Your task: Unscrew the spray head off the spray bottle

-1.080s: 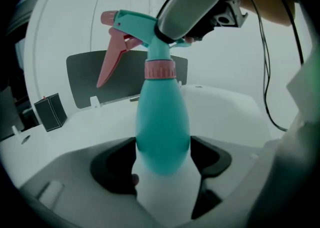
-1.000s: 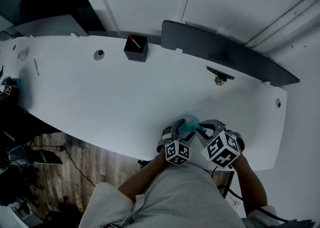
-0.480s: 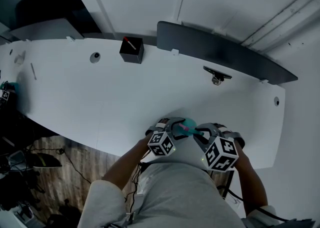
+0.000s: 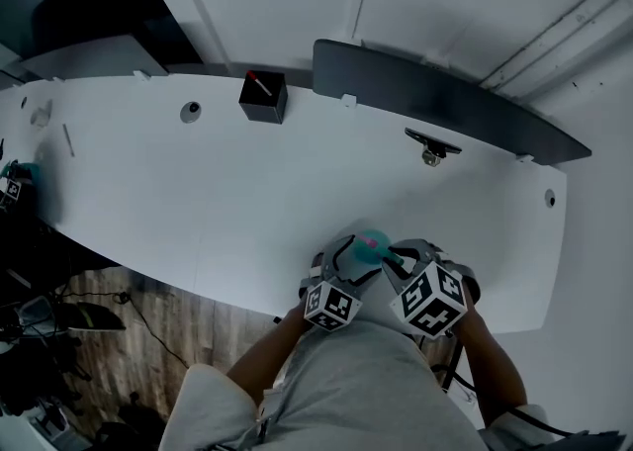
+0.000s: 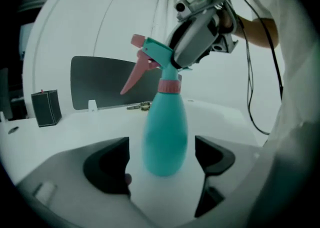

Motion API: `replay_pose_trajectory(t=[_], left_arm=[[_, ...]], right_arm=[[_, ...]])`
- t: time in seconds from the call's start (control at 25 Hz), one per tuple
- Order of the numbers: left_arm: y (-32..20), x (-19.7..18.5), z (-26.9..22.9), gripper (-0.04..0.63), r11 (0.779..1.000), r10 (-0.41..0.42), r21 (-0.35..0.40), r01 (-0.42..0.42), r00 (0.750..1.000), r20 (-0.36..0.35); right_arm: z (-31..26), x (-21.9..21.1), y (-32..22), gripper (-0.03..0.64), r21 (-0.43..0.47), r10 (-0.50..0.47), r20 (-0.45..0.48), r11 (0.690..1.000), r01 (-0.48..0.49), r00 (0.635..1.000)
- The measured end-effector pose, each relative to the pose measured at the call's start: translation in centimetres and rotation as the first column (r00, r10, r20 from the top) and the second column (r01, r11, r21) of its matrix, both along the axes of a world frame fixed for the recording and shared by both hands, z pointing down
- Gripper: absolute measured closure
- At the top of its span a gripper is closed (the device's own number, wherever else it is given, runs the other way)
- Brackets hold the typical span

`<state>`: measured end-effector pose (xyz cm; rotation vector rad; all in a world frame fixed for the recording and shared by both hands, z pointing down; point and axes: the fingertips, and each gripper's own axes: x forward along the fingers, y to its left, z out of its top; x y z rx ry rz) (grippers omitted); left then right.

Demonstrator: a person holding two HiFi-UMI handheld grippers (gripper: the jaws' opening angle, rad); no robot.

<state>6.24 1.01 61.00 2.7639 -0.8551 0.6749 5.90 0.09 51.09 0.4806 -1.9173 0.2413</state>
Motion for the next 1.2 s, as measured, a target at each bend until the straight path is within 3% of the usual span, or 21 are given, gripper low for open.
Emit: replay_pose_trajectory(t=[0.24, 0.32, 0.36, 0.52, 0.6, 0.68, 0.76, 0.84, 0.92, 0.96, 1.0, 1.04, 1.12, 1.2], left_arm=[[0.3, 1.6, 1.6, 0.185, 0.998, -0.065, 0.031, 0.062, 0.99, 0.127], [-0.1, 1.3, 1.8, 0.221, 0.996, -0.072, 0.054, 0.065, 0.985, 0.157], [-0.2, 1.2, 1.9, 0.252, 0.996, -0.074, 0.058, 0.065, 0.984, 0.161], [-0.3, 1.2, 1.7, 0.256, 0.997, -0.067, 0.051, 0.06, 0.986, 0.153], [-0.1, 1.3, 1.8, 0.256, 0.999, -0.026, 0.05, 0.019, 0.989, 0.146], [0.4, 1.3, 2.0, 0.256, 0.992, 0.101, 0.056, -0.109, 0.987, 0.129], [1.0, 1.3, 2.2, 0.258, 0.949, 0.302, 0.062, -0.31, 0.946, 0.114], [1.1, 1.2, 2.0, 0.258, 0.87, 0.483, 0.039, -0.491, 0.866, 0.131], [1.0, 1.2, 1.9, 0.258, 0.812, 0.574, 0.014, -0.584, 0.802, 0.164], [0.9, 1.3, 1.9, 0.257, 0.802, 0.587, 0.008, -0.598, 0.79, 0.175], [0.9, 1.2, 1.8, 0.256, 0.805, 0.583, 0.001, -0.593, 0.793, 0.176], [0.9, 1.1, 1.7, 0.255, 0.824, 0.56, -0.009, -0.566, 0.813, 0.162], [0.2, 0.8, 1.0, 0.235, 0.897, 0.441, -0.021, -0.441, 0.893, 0.086], [-0.4, 0.1, 0.1, 0.195, 0.965, 0.261, -0.026, -0.26, 0.965, 0.008]], right_arm=[[0.0, -0.4, 0.2, 0.541, 0.008, 0.042, -0.015, 0.999, -0.042, 0.999], [0.1, -0.3, 0.3, 0.541, 0.011, 0.037, -0.018, 0.999, -0.037, 0.999], [0.1, -0.3, 0.3, 0.541, 0.012, 0.036, -0.017, 0.999, -0.036, 0.999], [0.0, -0.3, 0.4, 0.541, 0.015, 0.015, -0.021, 1.0, -0.015, 1.0], [0.1, -0.3, 0.5, 0.54, 0.016, -0.021, -0.034, 1.0, 0.022, 0.999], [0.1, -0.3, 0.9, 0.54, 0.0, -0.07, -0.045, 0.998, 0.07, 0.997], [0.1, -0.4, 1.3, 0.54, -0.016, -0.12, -0.046, 0.993, 0.12, 0.992], [0.1, -0.3, 1.4, 0.541, -0.016, -0.15, -0.047, 0.989, 0.149, 0.988], [0.1, -0.4, 1.3, 0.541, -0.011, -0.151, -0.057, 0.989, 0.151, 0.987], [0.1, -0.4, 1.3, 0.54, -0.011, -0.146, -0.062, 0.989, 0.146, 0.987], [0.2, -0.4, 1.3, 0.541, -0.013, -0.138, -0.064, 0.99, 0.138, 0.988], [0.2, -0.4, 1.2, 0.541, -0.015, -0.127, -0.063, 0.992, 0.126, 0.99], [0.2, -0.4, 1.0, 0.541, -0.02, -0.096, -0.054, 0.995, 0.095, 0.994], [0.1, -0.4, 0.8, 0.541, -0.023, -0.067, -0.042, 0.998, 0.066, 0.997]])
